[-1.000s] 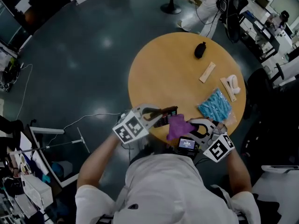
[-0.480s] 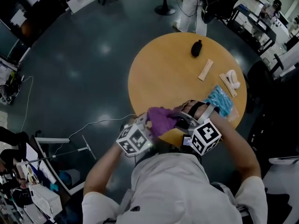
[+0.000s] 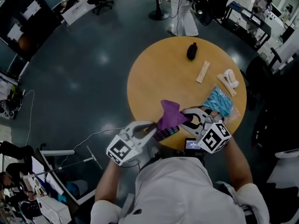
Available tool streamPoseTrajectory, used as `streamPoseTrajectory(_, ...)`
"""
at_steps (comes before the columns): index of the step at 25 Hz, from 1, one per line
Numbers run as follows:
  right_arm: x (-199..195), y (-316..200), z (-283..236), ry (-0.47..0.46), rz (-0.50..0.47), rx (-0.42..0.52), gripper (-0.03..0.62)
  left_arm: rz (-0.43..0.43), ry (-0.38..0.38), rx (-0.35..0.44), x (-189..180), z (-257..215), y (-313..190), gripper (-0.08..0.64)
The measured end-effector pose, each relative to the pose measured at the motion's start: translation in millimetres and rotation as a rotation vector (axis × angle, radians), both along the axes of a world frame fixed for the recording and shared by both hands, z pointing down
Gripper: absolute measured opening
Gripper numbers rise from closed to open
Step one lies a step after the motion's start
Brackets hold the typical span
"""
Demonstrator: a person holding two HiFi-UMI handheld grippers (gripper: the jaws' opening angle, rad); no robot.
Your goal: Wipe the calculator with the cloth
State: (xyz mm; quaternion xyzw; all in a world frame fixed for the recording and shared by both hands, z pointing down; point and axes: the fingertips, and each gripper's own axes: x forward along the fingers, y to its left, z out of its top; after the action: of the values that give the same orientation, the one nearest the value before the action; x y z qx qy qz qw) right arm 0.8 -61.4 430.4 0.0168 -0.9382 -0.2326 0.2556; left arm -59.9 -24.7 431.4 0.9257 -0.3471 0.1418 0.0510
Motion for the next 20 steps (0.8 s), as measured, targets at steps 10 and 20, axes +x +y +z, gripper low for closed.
streamPoseTrajectory(10,24,19,58,-0.111,0.158,-0.332,0.098,-0.098,0.108,0.044,-15,-36,-2,0.044)
streamPoseTrajectory(20,78,27,137,0.173,0.132,-0.402,0.098,0.028,-0.214,0.292,6,-29,13,0.043)
